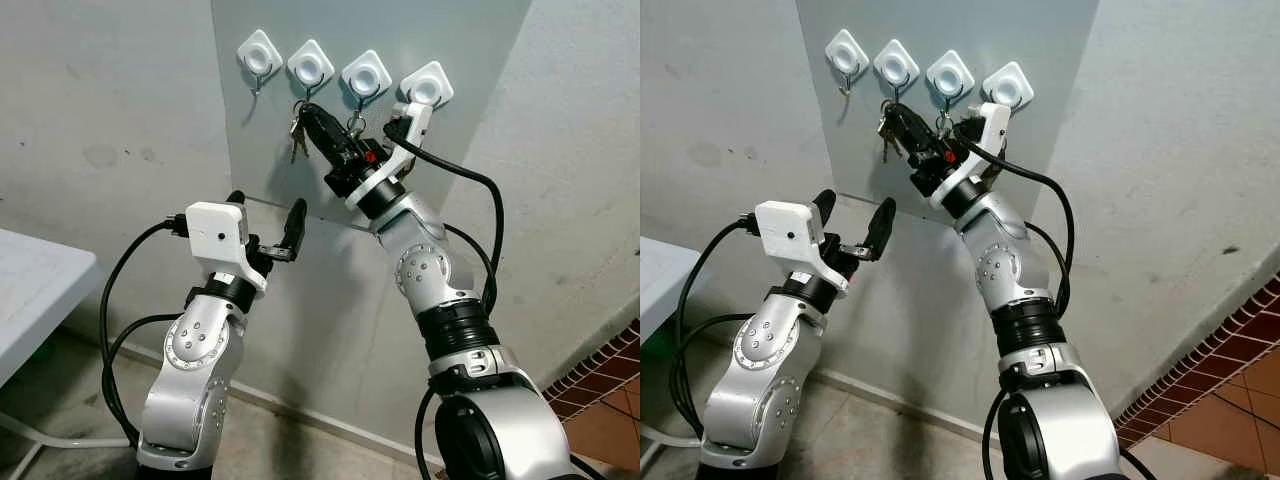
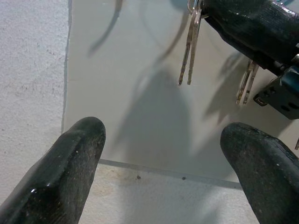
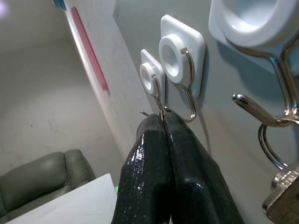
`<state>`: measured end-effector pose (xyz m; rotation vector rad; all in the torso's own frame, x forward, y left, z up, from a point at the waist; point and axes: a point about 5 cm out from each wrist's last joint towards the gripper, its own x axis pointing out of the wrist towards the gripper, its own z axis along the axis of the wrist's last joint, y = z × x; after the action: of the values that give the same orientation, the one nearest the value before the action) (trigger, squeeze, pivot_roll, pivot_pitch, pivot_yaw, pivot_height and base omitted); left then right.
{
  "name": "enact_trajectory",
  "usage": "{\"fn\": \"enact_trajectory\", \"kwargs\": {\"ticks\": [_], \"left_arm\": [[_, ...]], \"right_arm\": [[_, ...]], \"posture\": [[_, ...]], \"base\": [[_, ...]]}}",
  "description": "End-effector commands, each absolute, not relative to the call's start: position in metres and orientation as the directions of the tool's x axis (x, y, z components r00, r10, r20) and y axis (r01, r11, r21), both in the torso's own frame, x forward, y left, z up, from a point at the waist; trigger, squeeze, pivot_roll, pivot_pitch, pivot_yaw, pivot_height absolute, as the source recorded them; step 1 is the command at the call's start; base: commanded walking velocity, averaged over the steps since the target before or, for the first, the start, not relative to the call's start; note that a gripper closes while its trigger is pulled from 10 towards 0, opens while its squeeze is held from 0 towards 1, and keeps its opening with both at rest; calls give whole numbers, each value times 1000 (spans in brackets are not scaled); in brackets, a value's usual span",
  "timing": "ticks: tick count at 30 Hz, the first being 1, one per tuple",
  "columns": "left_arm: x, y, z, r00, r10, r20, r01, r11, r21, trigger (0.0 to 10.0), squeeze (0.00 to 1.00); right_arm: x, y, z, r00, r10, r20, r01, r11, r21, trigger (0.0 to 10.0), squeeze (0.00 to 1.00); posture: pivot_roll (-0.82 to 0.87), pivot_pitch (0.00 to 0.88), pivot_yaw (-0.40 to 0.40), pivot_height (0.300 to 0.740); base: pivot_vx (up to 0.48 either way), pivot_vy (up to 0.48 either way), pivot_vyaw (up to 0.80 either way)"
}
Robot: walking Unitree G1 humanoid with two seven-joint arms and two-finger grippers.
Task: Hang keys on a hook
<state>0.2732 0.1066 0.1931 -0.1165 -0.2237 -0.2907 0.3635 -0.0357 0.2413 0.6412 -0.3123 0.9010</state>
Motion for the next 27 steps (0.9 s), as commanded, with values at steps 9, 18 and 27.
{"fn": "enact_trajectory", "kwargs": {"ticks": [9,18,27], "left_arm": [[270,104,199,926,-273,261,301,951,-75,10000,0],[270,104,200,927,-270,261,299,951,-76,10000,0],[270,105,200,928,-267,261,295,952,-77,10000,0]], "right_arm": [[364,-32,257,558,614,558,-829,417,372,10000,0],[363,-31,259,551,611,568,-834,409,370,10000,0],[368,-31,260,584,588,560,-811,388,439,10000,0]], "posture": [[90,1,-81,740],[90,11,-80,740],[93,14,-79,740]], "base": [[0,0,0],[0,0,0],[0,0,0]]}}
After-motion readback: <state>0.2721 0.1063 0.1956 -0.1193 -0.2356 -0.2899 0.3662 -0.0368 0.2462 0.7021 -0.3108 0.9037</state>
